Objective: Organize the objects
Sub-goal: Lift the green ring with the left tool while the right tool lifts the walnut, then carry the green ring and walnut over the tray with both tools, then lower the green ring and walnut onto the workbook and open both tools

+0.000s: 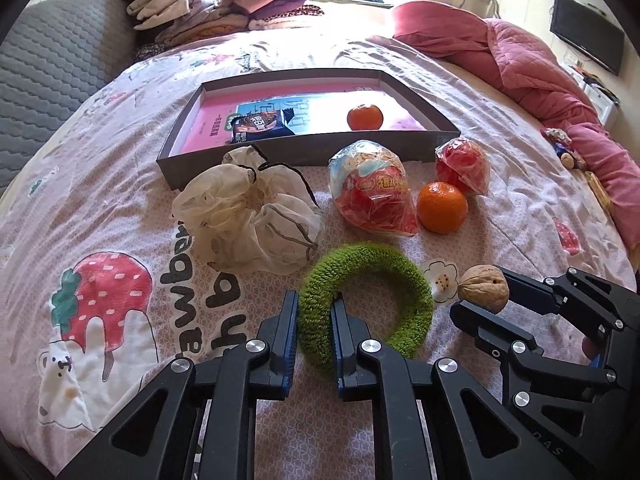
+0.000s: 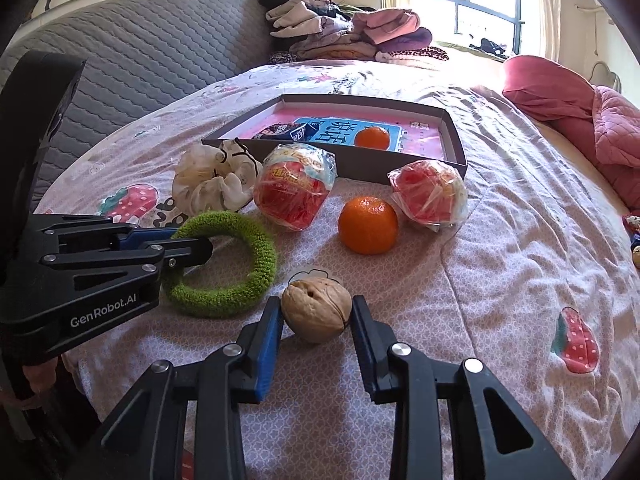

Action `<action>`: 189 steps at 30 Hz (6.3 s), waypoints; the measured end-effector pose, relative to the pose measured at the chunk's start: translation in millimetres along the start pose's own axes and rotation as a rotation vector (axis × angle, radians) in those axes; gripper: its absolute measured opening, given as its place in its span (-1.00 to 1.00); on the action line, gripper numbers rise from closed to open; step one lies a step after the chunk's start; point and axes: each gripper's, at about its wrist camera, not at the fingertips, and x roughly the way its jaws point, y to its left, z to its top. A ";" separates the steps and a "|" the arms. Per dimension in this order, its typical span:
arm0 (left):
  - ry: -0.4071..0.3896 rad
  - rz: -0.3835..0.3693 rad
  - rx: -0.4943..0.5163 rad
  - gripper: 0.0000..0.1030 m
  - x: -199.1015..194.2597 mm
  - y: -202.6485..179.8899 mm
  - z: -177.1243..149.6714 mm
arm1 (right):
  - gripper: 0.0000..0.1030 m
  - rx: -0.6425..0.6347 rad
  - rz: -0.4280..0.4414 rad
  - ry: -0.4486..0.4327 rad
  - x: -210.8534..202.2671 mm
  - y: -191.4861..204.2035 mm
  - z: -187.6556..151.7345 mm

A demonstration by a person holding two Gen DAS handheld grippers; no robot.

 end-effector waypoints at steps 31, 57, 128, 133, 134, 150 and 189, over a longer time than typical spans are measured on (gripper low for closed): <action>-0.122 0.031 -0.004 -0.72 -55.7 1.2 4.4 | -0.33 0.023 0.000 -0.110 -36.8 10.2 12.8; -0.171 0.027 -0.040 -0.72 -66.0 4.6 17.4 | -0.33 0.009 -0.011 -0.182 -53.4 8.4 43.3; -0.157 0.060 -0.060 -0.72 20.2 4.3 142.4 | -0.33 0.008 -0.102 -0.175 22.4 -63.5 133.4; -0.149 0.063 -0.064 -0.72 31.4 4.3 152.3 | -0.33 -0.002 -0.112 -0.162 33.9 -69.5 137.9; -0.146 0.062 -0.065 -0.72 34.1 4.0 154.7 | -0.33 -0.005 -0.113 -0.157 37.0 -70.7 138.7; -0.067 0.065 -0.093 -0.72 94.1 6.2 187.7 | -0.33 -0.037 -0.134 -0.068 82.3 -82.0 140.6; 0.072 0.111 -0.046 -0.59 144.7 4.0 192.9 | -0.33 -0.031 -0.126 0.065 114.9 -89.0 135.3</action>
